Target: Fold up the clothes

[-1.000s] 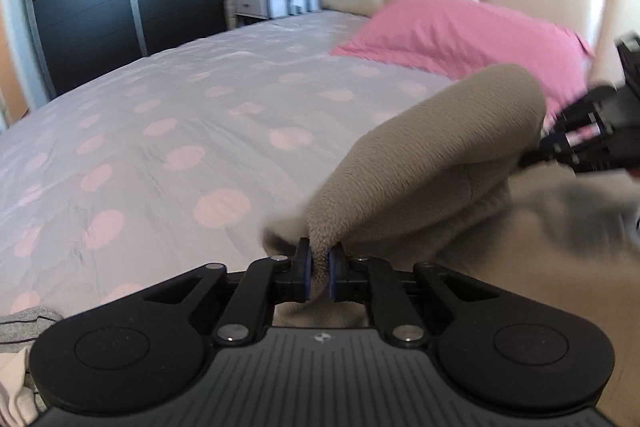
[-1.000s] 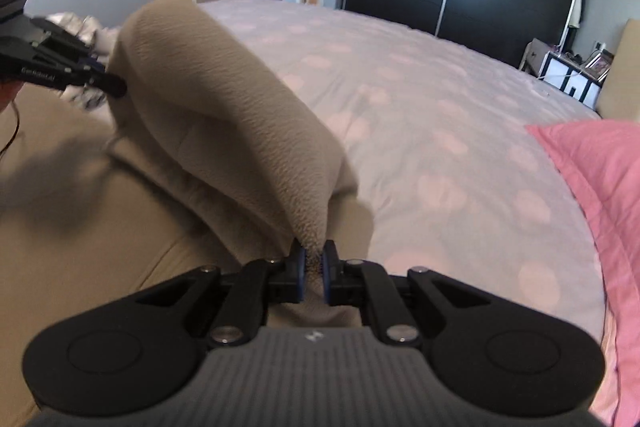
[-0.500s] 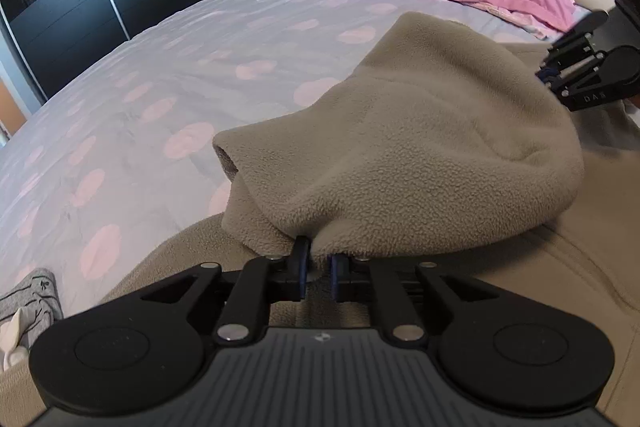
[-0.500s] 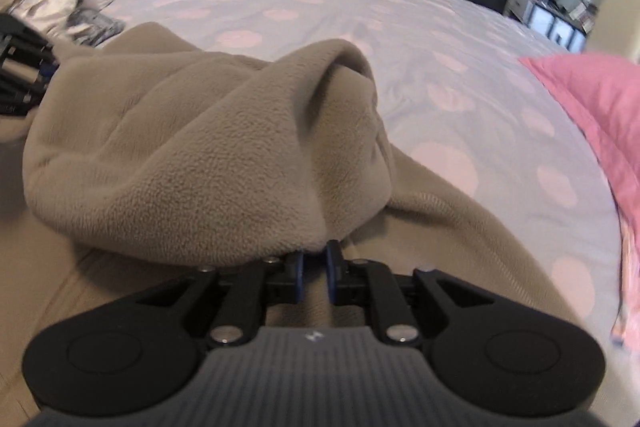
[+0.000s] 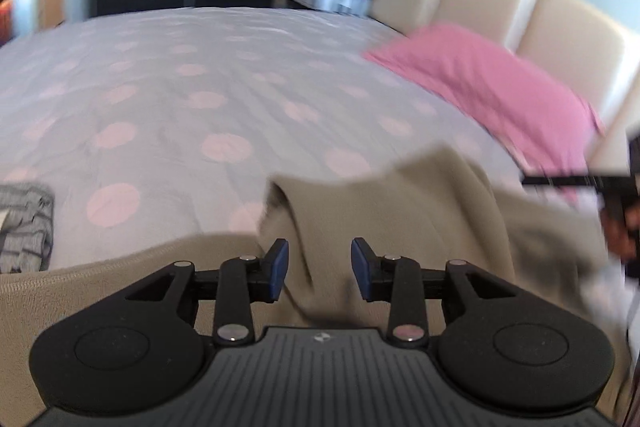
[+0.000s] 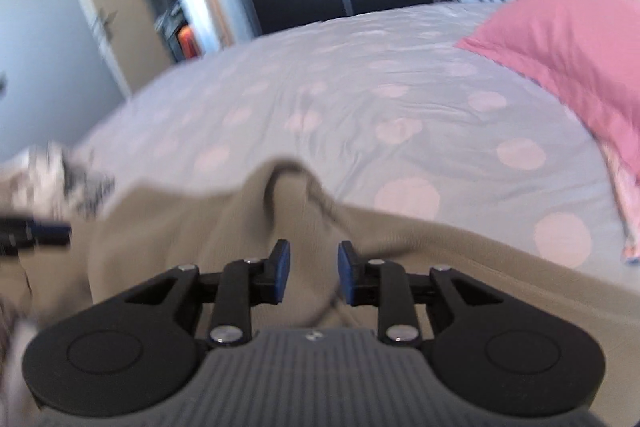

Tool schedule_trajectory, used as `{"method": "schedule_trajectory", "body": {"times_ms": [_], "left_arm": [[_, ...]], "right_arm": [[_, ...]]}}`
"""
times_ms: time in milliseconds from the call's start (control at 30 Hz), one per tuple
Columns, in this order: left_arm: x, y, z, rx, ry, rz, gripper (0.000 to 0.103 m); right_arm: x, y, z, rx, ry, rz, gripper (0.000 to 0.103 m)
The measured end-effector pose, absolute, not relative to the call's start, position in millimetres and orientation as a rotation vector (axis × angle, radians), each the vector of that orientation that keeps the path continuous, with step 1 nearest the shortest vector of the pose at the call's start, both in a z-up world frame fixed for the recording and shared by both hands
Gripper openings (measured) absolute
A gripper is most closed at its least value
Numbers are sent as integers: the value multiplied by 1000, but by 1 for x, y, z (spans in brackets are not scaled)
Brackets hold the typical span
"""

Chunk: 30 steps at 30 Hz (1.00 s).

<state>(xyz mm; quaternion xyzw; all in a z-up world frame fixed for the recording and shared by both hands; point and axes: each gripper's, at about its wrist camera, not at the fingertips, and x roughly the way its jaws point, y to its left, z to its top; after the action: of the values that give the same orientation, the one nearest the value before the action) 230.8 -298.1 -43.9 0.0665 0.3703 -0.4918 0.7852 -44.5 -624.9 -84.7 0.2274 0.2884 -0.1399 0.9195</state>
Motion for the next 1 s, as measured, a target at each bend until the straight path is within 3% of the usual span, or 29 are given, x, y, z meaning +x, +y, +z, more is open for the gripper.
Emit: {"method": "schedule_trajectory", "body": {"times_ms": [233,300,367,433,600,633,867,1000], "left_arm": [[257,-318,-70,-14,896,-986,23],[259,-318,-79,-25,907,-966,10],[261,-318,-88,-36,917,-947,5],[263,-318,-97,-47,928,-927,4],[268,-318,-120,-74,953,-877,4],[269,-319,-124,-79,958,-867,4],[267,-318,-130,-81,958,-861,4],[263,-319,-126,-60,948,-857,4]], "right_arm": [[5,-643,-101,685,559,-336,31],[10,-644,-111,721,548,-335,31],[14,-645,-121,757,537,-330,22],[14,-643,-127,729,543,-347,11],[5,-649,-155,695,591,-494,5],[4,-653,-164,688,625,-564,0],[-23,-671,-177,763,581,-566,0],[-20,-664,-151,733,505,-501,10]]}}
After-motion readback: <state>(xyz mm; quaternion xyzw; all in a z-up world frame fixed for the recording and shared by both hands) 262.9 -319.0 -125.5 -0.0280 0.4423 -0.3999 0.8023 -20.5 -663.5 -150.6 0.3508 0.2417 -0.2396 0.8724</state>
